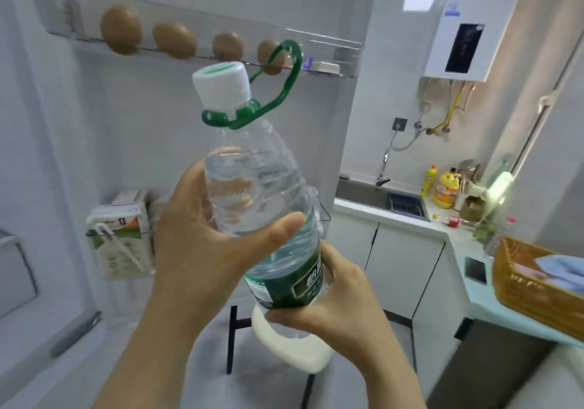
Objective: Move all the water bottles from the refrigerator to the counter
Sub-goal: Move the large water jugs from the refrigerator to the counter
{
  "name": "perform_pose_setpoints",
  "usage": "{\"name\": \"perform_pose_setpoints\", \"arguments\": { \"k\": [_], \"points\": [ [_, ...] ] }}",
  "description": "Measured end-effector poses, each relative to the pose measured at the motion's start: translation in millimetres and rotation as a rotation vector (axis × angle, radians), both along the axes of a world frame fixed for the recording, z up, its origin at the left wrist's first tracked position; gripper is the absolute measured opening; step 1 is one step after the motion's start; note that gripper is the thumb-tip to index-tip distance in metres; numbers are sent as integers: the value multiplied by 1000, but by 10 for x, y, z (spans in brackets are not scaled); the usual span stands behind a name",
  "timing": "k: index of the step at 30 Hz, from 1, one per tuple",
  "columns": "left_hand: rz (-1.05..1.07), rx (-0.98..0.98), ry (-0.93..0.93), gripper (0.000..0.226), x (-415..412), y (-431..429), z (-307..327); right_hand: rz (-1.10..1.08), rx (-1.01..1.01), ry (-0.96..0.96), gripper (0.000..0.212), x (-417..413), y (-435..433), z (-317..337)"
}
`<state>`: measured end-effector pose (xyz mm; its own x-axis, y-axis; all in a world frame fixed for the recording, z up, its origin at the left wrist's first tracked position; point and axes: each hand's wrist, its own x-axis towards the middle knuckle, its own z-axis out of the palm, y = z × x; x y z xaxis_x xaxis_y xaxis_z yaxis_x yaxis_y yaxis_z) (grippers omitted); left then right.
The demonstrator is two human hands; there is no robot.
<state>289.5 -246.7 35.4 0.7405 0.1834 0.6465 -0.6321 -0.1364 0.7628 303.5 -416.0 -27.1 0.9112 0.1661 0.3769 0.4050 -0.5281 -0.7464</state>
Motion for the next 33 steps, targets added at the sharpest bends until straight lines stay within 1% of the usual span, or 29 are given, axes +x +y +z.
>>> {"name": "perform_pose_setpoints", "arguments": {
  "k": [5, 7, 14, 21, 28, 33],
  "points": [
    [-152, 7, 34, 75, 81, -528, -44, -179, 1, 21, 77, -185, -534, -40],
    [-250, 10, 57, 77, 132, -731, -46, -266, 11, 36, 77, -270, -723, -47],
    [-612, -48, 110, 67, 289, -1412, -64, -610, 31, 88, 76, -616, -1204, -50],
    [-958, -52, 73, 67, 354, -1960, -91, -974, 10, 106, 78, -1013, -1381, -55],
    [-1274, -63, 70, 72, 8, -2474, -203, -1261, 59, 90, 74, -1626, -1443, -184],
    [-1464, -46, 48, 75, -474, -2859, -227, -1439, 68, 88, 78, -2176, -1600, -226]
  ]
}}
